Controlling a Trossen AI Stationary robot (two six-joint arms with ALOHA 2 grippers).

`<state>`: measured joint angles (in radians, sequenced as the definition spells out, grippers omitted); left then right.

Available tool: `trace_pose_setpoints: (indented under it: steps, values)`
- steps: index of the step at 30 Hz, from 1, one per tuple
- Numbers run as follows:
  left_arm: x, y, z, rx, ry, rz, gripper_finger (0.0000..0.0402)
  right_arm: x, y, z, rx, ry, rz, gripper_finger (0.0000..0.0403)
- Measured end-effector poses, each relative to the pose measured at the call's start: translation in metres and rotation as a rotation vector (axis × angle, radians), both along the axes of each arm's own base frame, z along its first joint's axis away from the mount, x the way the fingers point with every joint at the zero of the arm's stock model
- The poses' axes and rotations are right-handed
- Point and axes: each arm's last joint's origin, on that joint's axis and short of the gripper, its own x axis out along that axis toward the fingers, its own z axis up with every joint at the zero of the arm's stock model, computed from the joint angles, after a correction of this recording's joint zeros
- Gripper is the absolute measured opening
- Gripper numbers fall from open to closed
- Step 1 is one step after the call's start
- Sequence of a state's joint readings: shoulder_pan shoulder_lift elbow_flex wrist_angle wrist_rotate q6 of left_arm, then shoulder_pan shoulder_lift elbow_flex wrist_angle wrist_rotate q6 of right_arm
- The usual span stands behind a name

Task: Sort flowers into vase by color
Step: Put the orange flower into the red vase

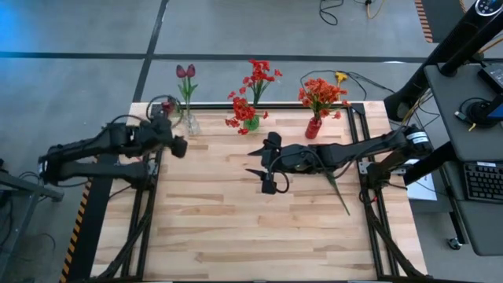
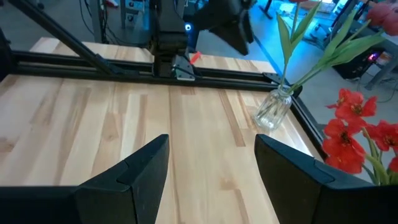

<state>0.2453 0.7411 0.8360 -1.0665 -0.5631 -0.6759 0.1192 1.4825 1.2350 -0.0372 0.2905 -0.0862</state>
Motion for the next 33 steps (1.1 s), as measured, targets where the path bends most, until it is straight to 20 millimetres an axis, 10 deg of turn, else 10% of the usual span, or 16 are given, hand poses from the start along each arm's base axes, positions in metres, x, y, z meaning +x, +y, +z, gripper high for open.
trace_pose_setpoints:
  steps: [33]
  values:
    - [0.04,-0.098,-0.006,0.205,-0.138,-0.491,0.027,-0.094,-0.01,0.017,0.479,0.338,-0.353,0.0228]
